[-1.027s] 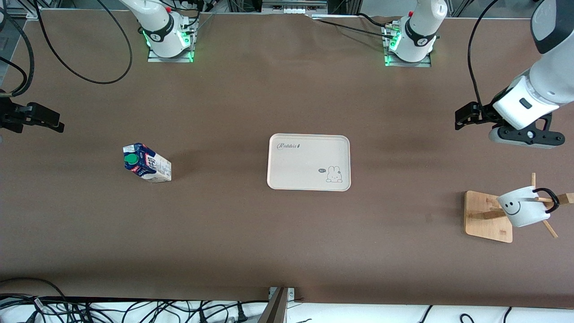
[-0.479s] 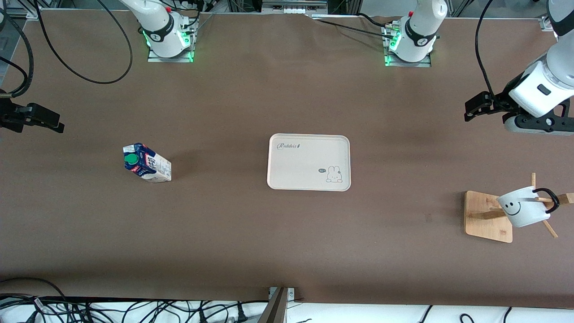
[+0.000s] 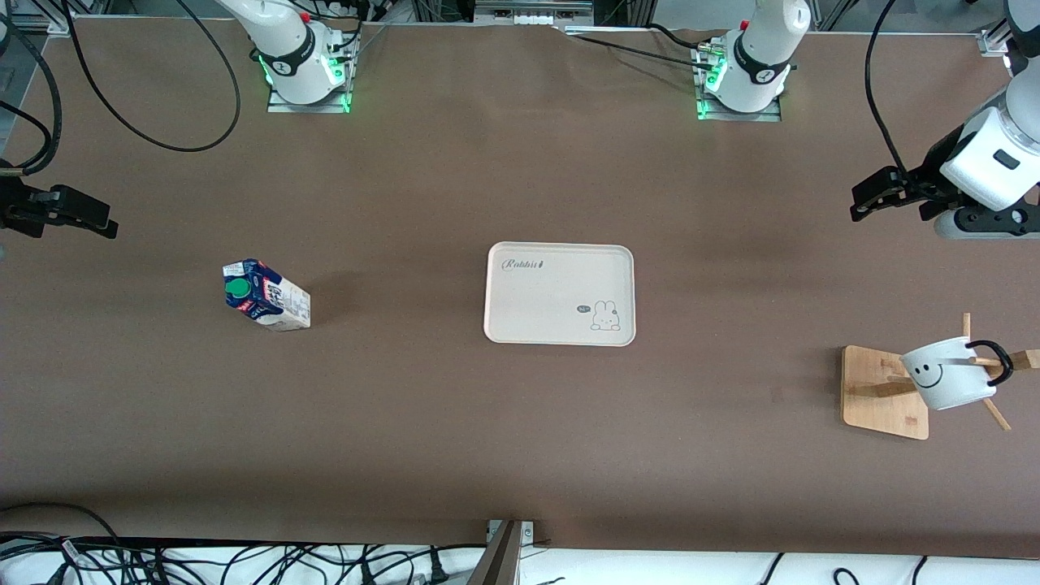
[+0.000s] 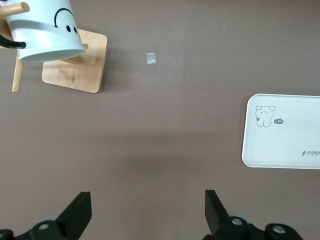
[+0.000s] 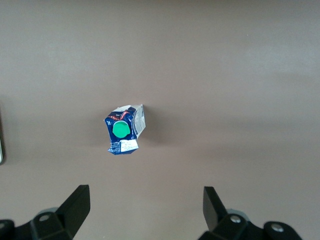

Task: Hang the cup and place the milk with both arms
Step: 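Release the mug and raise the left gripper away from the stand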

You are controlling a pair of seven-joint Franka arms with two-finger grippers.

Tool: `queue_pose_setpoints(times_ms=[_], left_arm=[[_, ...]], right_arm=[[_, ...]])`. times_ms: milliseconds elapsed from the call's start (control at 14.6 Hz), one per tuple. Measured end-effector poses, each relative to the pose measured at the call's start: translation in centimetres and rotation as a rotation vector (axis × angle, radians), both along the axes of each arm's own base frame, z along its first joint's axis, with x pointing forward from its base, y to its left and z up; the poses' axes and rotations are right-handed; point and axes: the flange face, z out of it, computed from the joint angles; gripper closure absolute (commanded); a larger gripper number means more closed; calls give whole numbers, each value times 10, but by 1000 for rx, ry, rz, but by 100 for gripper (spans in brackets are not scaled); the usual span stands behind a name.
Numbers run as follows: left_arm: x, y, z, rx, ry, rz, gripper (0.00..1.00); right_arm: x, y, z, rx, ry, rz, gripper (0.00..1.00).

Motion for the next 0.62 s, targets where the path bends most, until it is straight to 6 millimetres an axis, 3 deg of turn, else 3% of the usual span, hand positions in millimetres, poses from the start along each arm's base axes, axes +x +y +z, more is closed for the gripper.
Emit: queue_pose_setpoints(times_ms=[616], left_arm=[[4,-6,3,-2,-9,-4,0]], right_arm=[[-3,10,-3,1,33,18,0]])
